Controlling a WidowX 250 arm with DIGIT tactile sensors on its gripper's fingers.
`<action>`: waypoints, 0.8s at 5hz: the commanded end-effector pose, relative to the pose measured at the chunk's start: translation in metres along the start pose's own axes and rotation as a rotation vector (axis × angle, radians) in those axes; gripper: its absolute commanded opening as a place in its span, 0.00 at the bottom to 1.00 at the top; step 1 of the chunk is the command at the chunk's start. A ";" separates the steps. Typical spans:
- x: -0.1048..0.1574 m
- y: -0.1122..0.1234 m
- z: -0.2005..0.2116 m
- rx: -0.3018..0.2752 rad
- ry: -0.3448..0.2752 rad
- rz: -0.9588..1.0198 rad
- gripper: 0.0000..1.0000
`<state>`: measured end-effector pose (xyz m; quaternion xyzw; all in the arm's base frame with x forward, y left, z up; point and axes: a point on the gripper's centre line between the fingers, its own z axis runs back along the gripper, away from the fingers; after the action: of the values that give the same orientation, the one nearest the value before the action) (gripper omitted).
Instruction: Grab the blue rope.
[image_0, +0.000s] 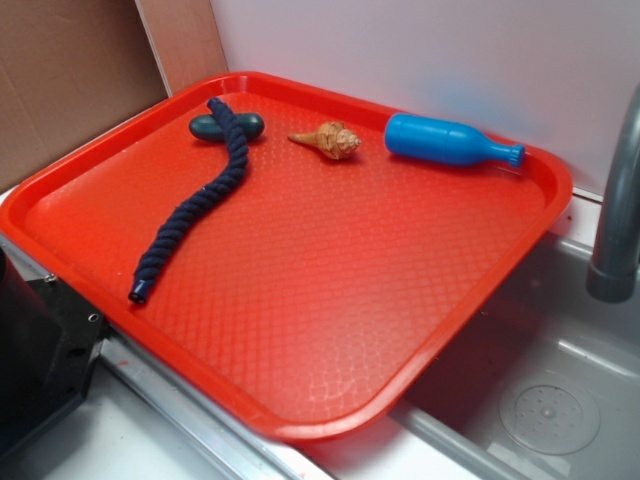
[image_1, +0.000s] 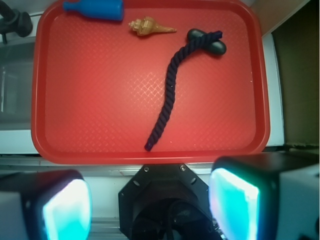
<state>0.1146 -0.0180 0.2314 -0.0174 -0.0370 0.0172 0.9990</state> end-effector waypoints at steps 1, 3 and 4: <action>0.026 0.008 -0.013 -0.027 -0.070 0.287 1.00; 0.063 0.031 -0.051 -0.016 -0.127 0.523 1.00; 0.086 0.039 -0.082 0.023 -0.167 0.576 1.00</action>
<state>0.2022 0.0188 0.1450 -0.0096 -0.0970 0.3028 0.9481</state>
